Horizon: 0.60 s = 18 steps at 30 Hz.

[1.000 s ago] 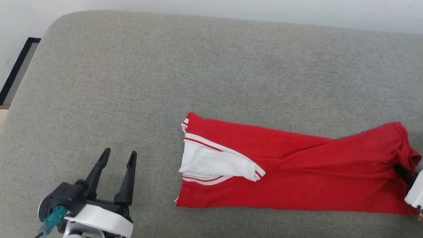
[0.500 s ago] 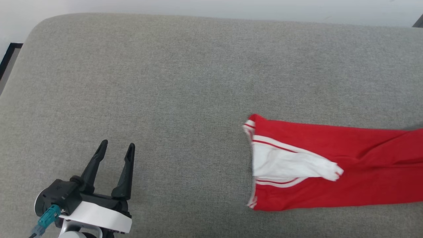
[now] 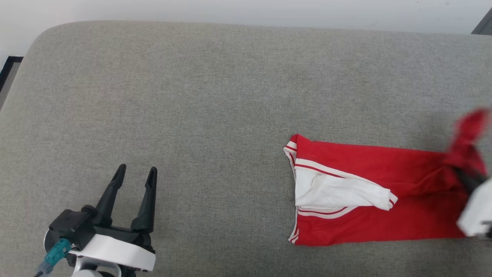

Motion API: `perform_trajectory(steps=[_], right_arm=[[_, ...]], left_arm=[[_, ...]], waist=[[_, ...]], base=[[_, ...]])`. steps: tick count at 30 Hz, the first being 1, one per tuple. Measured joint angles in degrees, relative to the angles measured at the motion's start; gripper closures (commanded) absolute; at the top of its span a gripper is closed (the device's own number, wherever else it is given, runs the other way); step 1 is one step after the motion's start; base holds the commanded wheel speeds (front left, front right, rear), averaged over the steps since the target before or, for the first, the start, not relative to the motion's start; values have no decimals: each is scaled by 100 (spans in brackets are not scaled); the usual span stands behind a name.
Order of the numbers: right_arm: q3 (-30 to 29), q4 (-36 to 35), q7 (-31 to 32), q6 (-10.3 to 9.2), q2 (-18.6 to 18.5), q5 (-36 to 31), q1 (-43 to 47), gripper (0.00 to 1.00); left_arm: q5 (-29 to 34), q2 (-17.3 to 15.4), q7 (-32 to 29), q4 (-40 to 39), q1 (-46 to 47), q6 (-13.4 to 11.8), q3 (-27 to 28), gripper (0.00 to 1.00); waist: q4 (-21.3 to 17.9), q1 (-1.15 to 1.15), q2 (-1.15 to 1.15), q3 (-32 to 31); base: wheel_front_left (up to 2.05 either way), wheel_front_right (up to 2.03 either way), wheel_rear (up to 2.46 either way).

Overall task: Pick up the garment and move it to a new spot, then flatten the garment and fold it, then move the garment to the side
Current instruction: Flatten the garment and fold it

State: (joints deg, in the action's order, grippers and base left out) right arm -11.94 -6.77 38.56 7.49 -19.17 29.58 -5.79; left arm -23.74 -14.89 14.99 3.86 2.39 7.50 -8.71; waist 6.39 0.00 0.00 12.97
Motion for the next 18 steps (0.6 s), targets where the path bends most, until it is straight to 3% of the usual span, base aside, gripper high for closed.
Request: perform_trajectory(steps=[8, 18], right_arm=[[1593, -467, 208, 0, 267, -14, -165, 100], [2863, 170, 167, 0, 326, 2, -621, 100]], left_arm=[[-83, 118, 0, 159, 64, 0, -105, 0], [-374, 156, 0, 288, 185, 0, -350, 0]], waist=[[134, 0, 0, 5], [425, 0, 0, 81]], base=[[0, 0, 0], [0, 0, 0]])
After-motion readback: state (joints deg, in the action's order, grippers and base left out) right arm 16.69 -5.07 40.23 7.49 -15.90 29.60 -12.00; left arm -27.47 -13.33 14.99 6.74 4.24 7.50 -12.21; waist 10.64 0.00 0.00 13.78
